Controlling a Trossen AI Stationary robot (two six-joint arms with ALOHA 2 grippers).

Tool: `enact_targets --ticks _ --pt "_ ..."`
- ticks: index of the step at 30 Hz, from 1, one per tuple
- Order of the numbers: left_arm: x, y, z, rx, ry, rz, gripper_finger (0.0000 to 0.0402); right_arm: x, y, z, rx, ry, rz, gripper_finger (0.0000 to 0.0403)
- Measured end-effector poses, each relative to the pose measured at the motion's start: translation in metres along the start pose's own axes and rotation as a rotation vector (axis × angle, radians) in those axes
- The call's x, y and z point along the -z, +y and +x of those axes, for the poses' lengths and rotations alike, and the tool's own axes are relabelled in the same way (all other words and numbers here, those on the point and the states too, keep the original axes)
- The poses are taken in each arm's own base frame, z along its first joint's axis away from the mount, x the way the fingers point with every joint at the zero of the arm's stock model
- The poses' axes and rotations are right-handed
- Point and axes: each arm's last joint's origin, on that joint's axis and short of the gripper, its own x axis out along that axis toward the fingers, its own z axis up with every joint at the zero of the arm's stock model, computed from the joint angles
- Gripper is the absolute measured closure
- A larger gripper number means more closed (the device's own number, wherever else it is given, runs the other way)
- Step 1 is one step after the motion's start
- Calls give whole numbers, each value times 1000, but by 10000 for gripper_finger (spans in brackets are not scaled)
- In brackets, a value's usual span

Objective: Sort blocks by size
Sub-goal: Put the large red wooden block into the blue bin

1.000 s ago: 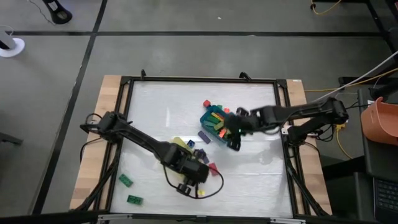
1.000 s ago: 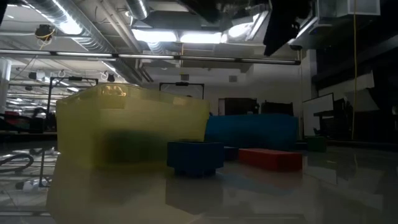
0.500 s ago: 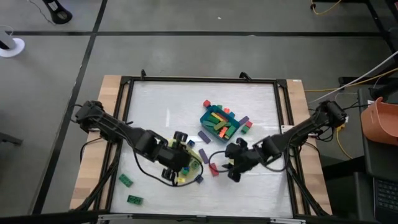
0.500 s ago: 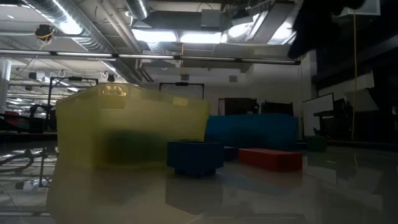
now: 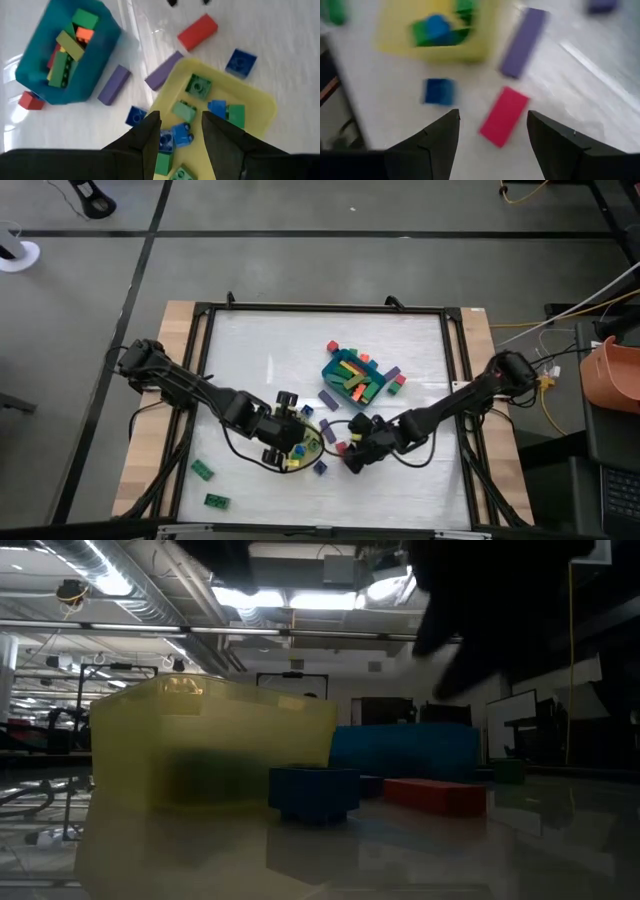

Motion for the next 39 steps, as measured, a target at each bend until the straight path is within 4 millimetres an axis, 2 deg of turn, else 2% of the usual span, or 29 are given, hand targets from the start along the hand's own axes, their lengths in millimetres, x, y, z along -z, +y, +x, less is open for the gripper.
enact_targets --ticks 5,12,19,27,32,35,39 --pt "11 -2 12 -5 40 12 268 4 -10 16 97 28 133 171" --pt "20 0 20 -15 77 76 268 8 -4 38 31 16 185 171" --pt "25 3 27 -24 95 94 268 16 -10 55 91 31 171 171" --pt "24 3 28 -25 90 89 268 19 -6 73 152 48 94 171" --pt "24 3 28 -25 89 86 268 22 -11 75 240 87 69 172" --pt "24 3 28 -25 89 86 268 22 -12 75 260 78 27 189" --pt "24 3 28 -25 85 74 268 23 -14 75 275 82 -29 242"
